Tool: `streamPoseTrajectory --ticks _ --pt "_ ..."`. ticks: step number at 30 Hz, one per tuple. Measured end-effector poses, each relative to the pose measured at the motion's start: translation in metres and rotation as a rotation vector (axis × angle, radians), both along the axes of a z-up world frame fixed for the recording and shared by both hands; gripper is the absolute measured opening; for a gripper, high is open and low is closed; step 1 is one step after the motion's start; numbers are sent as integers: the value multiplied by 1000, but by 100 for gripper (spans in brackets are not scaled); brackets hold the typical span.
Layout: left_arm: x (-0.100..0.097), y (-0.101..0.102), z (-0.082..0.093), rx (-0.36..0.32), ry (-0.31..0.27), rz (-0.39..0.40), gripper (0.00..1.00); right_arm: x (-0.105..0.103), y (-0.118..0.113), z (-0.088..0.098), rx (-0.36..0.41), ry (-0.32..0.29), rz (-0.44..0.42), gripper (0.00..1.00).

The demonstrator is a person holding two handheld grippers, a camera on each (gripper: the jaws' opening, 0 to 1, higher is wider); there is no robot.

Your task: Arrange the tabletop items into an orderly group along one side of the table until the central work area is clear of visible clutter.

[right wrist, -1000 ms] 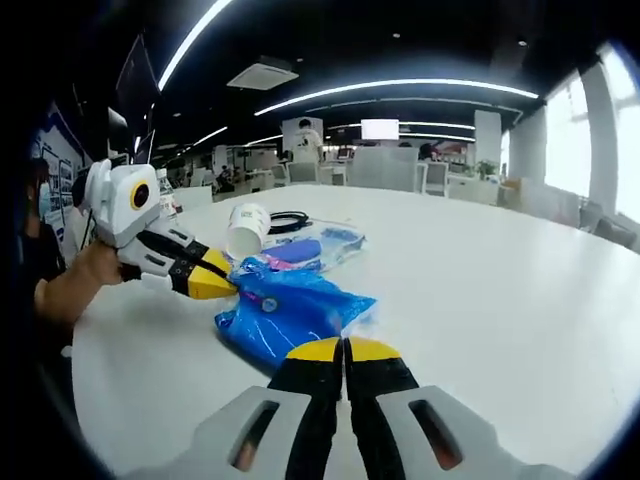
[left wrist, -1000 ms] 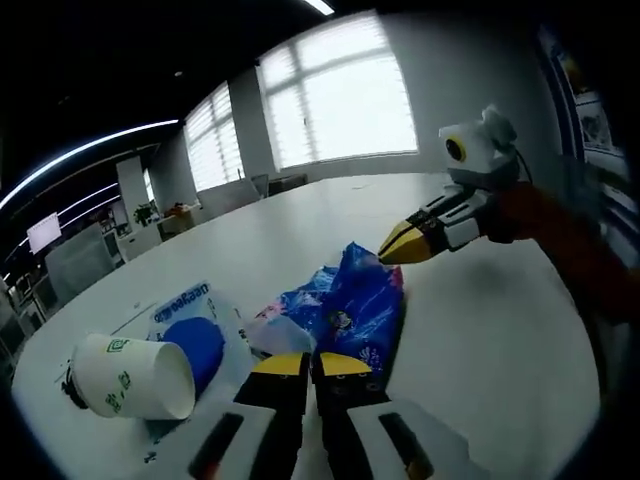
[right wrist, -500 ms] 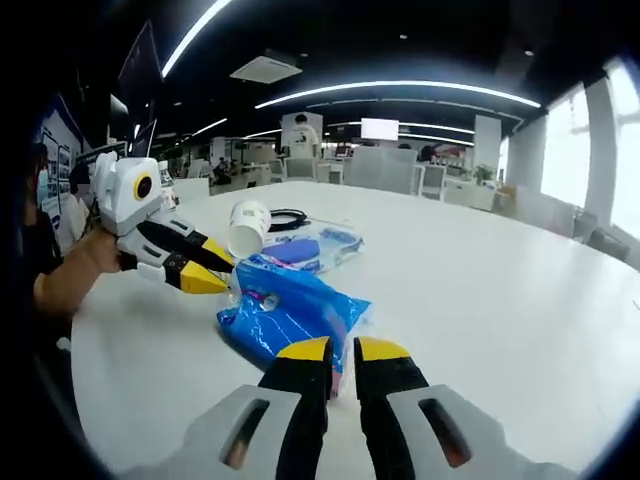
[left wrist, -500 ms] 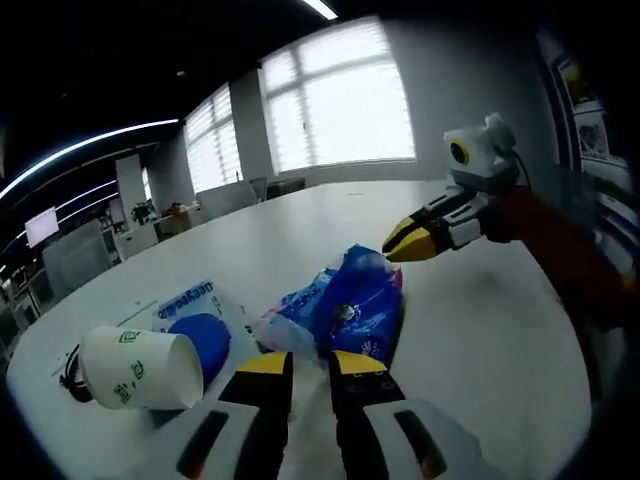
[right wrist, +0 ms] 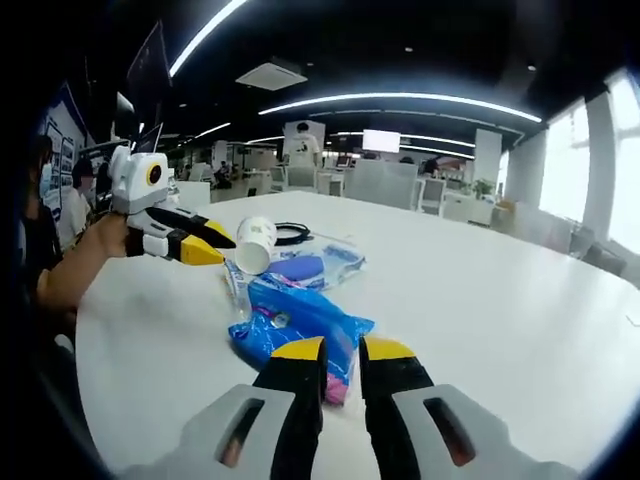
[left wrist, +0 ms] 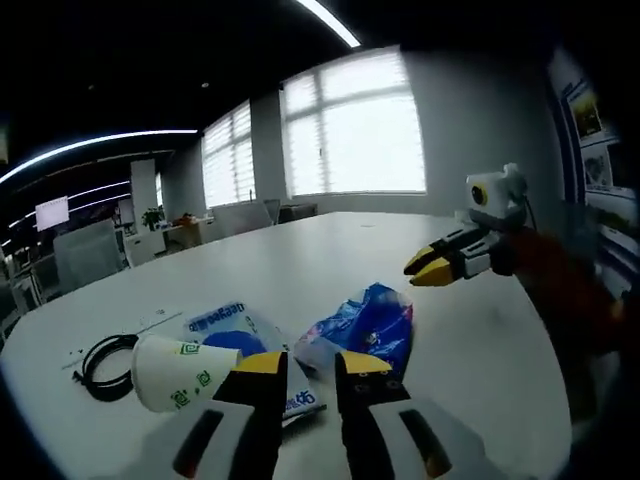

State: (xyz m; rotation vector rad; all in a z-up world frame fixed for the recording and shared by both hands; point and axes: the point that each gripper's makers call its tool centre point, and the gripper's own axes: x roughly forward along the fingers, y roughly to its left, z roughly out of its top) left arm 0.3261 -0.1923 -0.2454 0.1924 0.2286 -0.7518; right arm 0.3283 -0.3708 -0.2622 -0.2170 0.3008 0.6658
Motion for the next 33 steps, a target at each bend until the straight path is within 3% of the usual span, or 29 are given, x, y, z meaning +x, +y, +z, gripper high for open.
streamPoseTrajectory --ticks 7,20,25,29,33 --pt "6 30 2 -18 -8 58 20 -3 6 4 -9 -10 8 12" --pt "2 47 1 -23 -12 78 22 -8 12 11 -23 -20 15 15" --pt "3 58 6 -31 -13 86 26 -12 16 18 -25 -32 26 22" --pt "-1 62 14 -53 -23 69 32 -16 20 17 -53 -22 43 38" --pt "-2 68 22 -84 -24 53 51 -21 24 16 -108 -23 42 52"
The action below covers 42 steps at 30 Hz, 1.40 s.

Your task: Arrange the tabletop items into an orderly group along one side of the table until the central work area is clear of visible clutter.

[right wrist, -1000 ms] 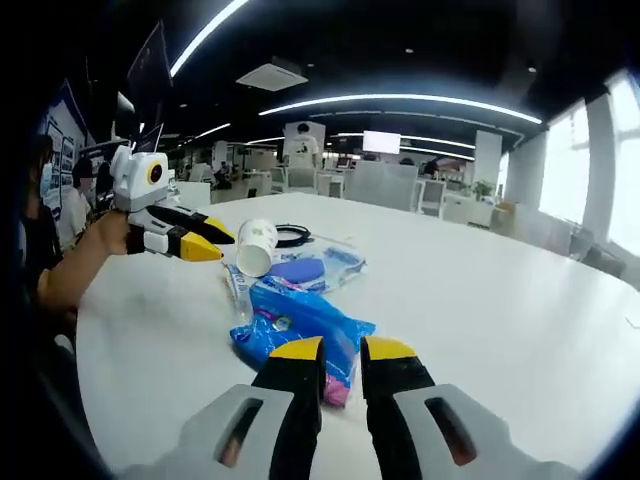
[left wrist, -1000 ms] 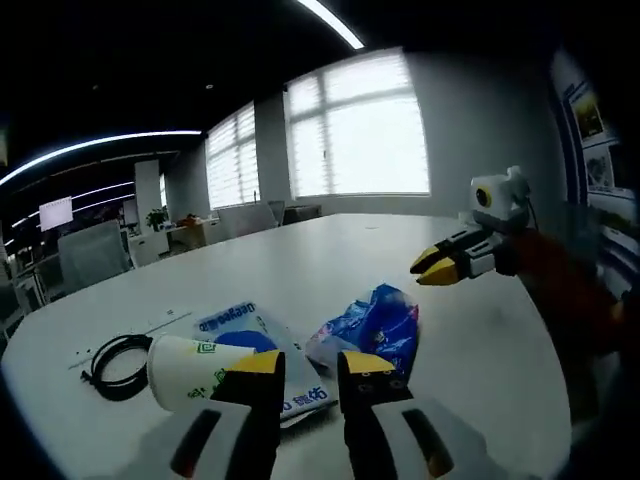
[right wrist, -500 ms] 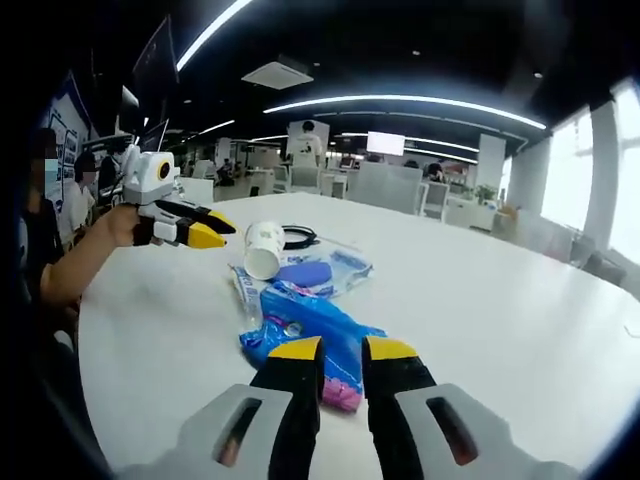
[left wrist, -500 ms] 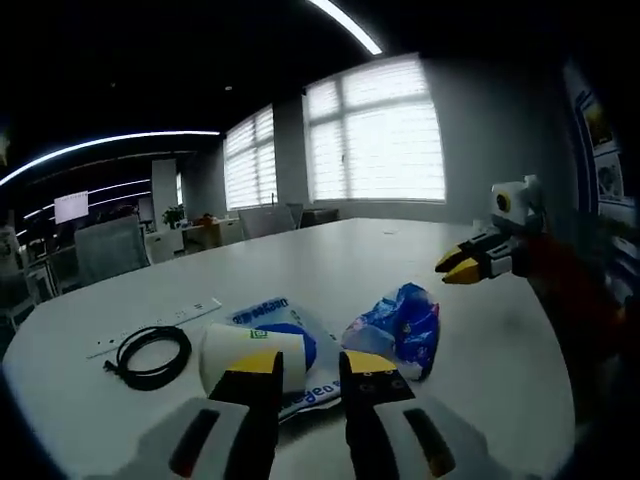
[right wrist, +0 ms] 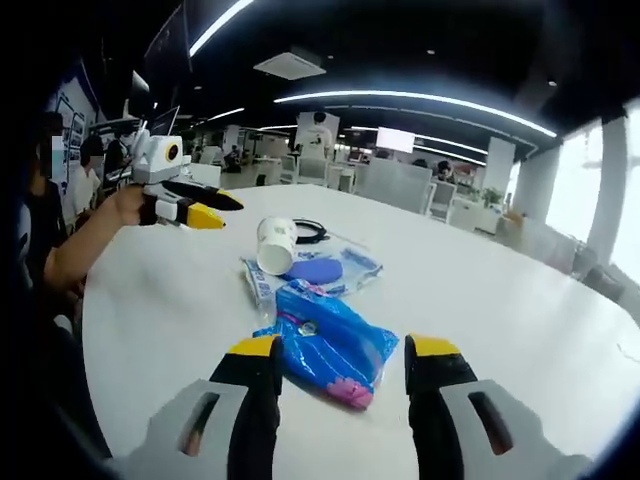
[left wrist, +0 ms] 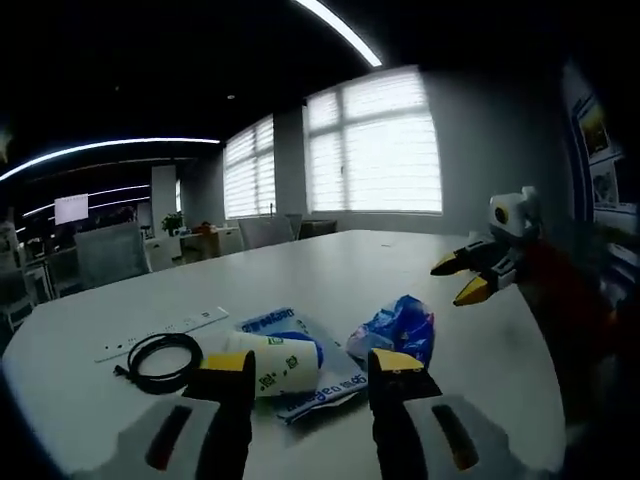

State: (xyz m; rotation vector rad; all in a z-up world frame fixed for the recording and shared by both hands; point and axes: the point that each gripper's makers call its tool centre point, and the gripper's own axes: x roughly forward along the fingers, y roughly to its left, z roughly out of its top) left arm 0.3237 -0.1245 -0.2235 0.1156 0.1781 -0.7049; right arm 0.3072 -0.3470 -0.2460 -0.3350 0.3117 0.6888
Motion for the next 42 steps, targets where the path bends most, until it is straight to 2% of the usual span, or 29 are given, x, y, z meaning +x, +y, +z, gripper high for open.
streamPoseTrajectory --ticks 3,6,10,13,15,17,19,23,27,32,36,42 --pt "6 8 2 3 -2 -9 56 -7 5 1 -1 14 23 59" --pt "5 10 2 -19 14 -26 72 -13 9 -1 -26 27 26 70" --pt "3 12 6 -44 6 -61 82 -17 7 2 -38 22 11 81" --pt "1 12 4 -68 17 -82 100 -20 6 6 -21 24 -11 93" --pt "1 14 5 -74 16 -112 100 -23 6 7 -15 18 -21 100" --pt "-1 16 1 -45 21 -146 100 -26 7 9 -7 21 -22 100" --pt "-5 17 -5 -15 24 -138 100 -30 11 9 1 23 -8 100" --pt "-1 24 -10 -13 33 -126 100 -37 17 8 1 30 12 100" --pt "2 27 -15 -41 38 -119 100 -38 17 9 3 24 16 100" --pt "6 27 -18 -42 33 -124 100 -37 18 5 0 33 16 100" --pt "10 27 -14 -66 0 -130 99 -38 18 1 -4 40 19 100" --pt "19 22 -21 -86 5 -145 93 -42 22 -3 -12 49 35 99"
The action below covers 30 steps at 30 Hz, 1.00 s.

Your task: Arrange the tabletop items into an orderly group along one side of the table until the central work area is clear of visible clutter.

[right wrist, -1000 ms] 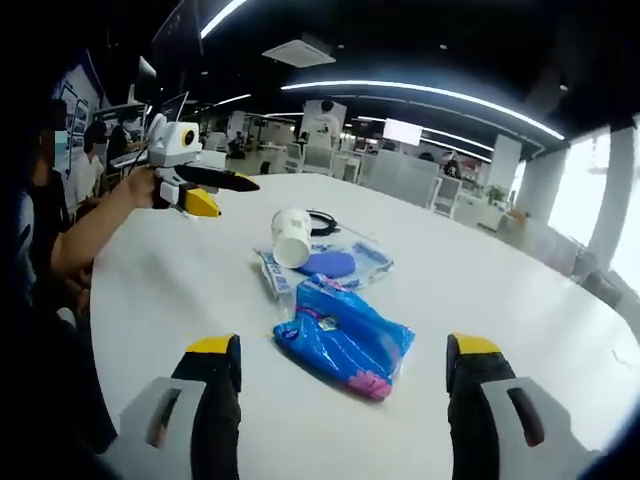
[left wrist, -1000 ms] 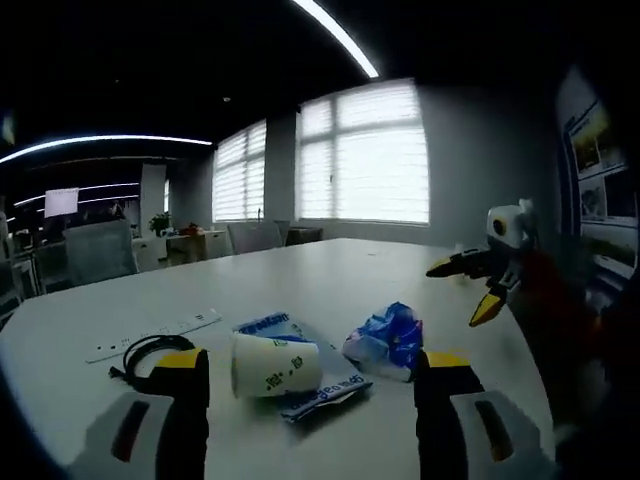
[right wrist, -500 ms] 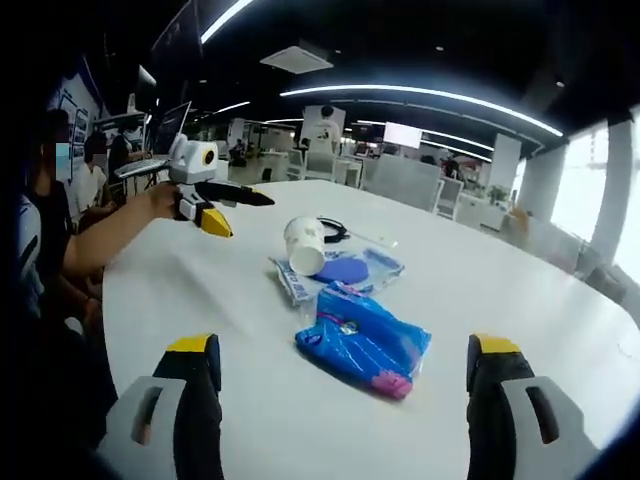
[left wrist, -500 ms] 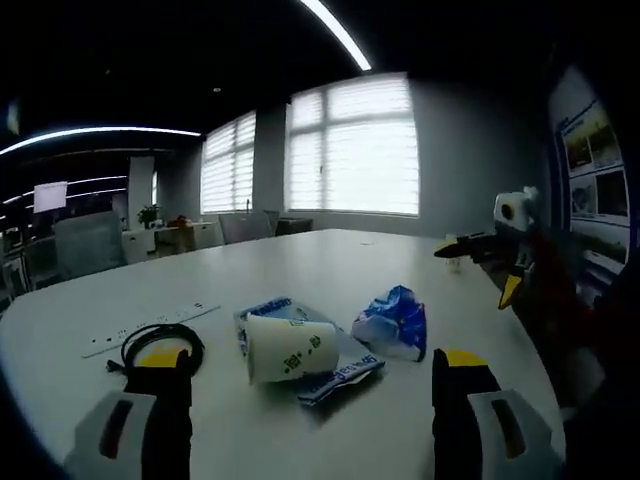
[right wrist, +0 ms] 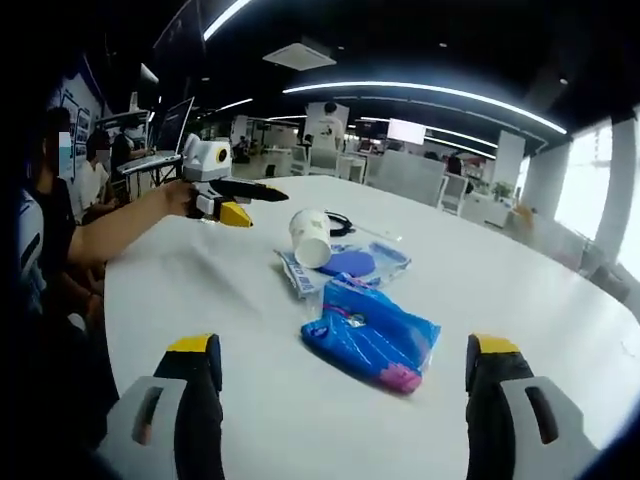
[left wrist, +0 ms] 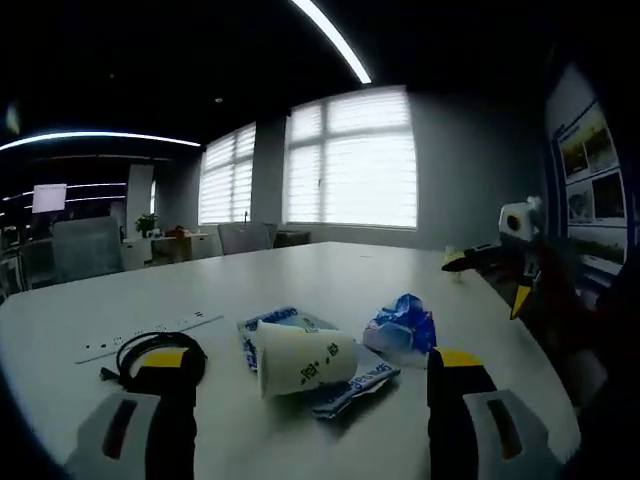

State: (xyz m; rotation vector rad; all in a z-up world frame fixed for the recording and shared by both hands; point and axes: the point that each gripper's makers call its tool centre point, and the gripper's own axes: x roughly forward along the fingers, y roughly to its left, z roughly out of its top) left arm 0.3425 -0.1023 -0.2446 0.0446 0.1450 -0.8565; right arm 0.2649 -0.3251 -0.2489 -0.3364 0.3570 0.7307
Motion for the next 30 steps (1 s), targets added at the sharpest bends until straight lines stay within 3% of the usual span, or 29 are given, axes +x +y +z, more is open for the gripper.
streamPoseTrajectory --ticks 11,25,30 --pt "22 -5 -10 -41 12 14 74 -10 0 -4 -15 2 20 96" --pt "26 -13 -24 -51 91 -9 53 -14 -1 -11 -25 14 24 94" --pt "28 -8 -27 -34 96 9 33 -17 0 -16 -26 22 28 93"
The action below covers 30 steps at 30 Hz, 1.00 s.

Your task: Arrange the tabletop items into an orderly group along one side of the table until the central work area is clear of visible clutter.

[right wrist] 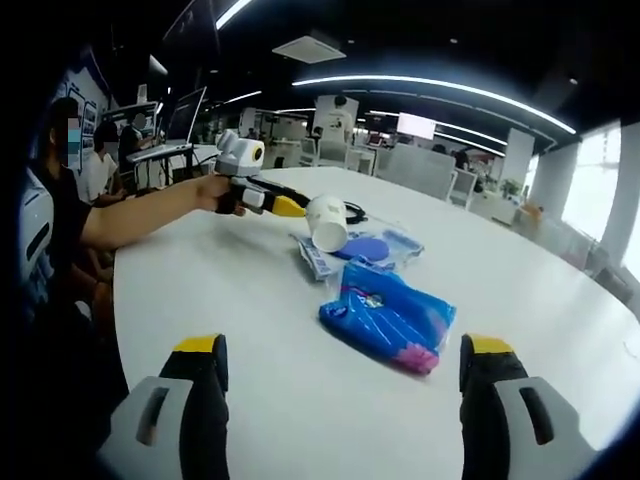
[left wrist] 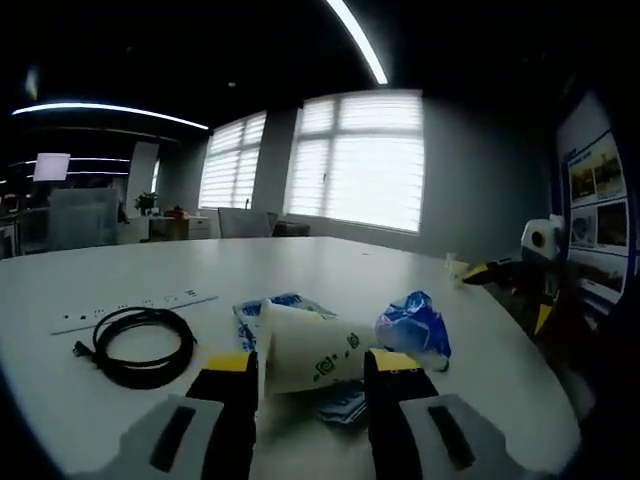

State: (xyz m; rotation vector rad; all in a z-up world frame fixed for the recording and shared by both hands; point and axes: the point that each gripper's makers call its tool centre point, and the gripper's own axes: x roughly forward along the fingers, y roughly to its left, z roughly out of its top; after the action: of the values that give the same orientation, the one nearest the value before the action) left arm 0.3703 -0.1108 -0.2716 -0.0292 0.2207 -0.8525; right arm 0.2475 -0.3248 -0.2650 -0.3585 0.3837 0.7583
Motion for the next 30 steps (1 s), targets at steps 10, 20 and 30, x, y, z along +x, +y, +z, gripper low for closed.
streamPoseTrajectory --ticks 10,20,30 --pt "-4 -2 -2 65 -30 -14 20 1 0 -4 2 9 1 92" --pt "-8 2 -1 107 -58 -16 0 1 0 -7 -1 16 7 91" --pt "-18 3 13 120 -90 -24 0 2 4 -6 -7 15 16 90"
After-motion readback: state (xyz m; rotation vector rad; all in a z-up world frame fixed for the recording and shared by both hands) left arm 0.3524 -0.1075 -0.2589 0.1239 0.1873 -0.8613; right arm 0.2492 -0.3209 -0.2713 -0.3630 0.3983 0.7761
